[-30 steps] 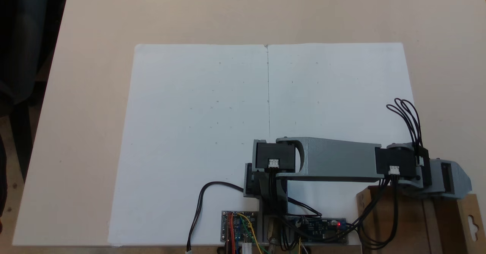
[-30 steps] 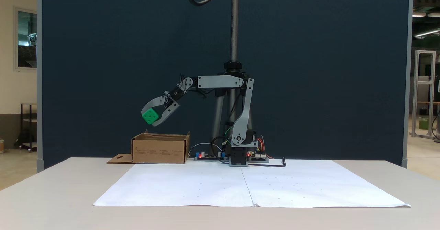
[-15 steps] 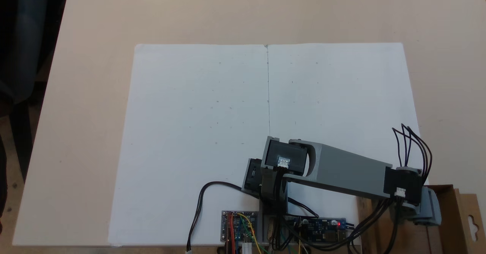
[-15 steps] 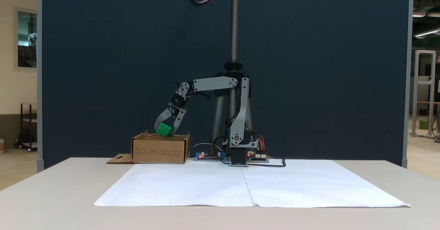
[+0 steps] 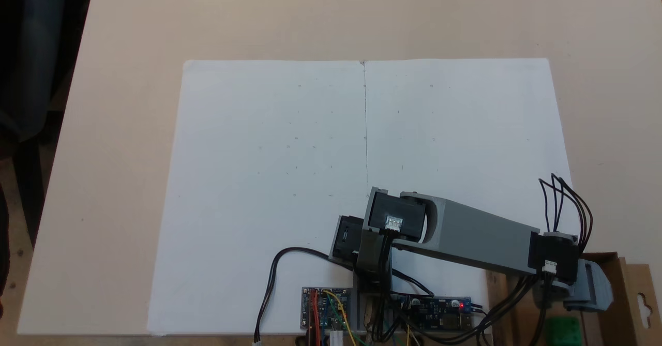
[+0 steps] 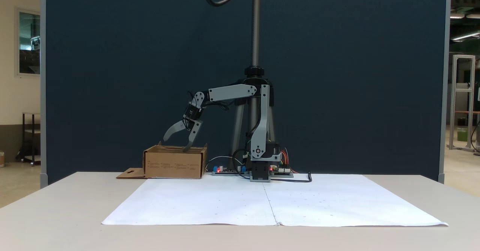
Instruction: Grasp a green dice and put it in the bin.
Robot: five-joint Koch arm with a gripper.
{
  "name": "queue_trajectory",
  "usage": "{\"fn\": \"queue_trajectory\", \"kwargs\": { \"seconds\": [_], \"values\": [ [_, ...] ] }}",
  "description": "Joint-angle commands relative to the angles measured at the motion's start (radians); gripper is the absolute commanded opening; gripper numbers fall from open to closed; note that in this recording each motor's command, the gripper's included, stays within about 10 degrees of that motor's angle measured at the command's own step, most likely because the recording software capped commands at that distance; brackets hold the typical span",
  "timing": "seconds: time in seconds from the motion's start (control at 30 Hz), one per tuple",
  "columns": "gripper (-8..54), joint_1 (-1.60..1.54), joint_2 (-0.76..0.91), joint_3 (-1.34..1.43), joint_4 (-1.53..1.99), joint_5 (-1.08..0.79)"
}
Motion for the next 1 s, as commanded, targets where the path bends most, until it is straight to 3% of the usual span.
{"fn": "queue_trajectory", "kwargs": {
  "seconds": [0.0,0.23,0.6,0.97],
  "values": [
    [39.1,0.011,0.02,-0.064,-0.109,0.141],
    [39.1,-0.195,0.127,-0.13,-0.106,0.311],
    [39.3,-0.79,0.268,-0.089,-0.106,0.304],
    [41.0,-1.483,0.383,0.147,-0.126,0.304]
  ]
}}
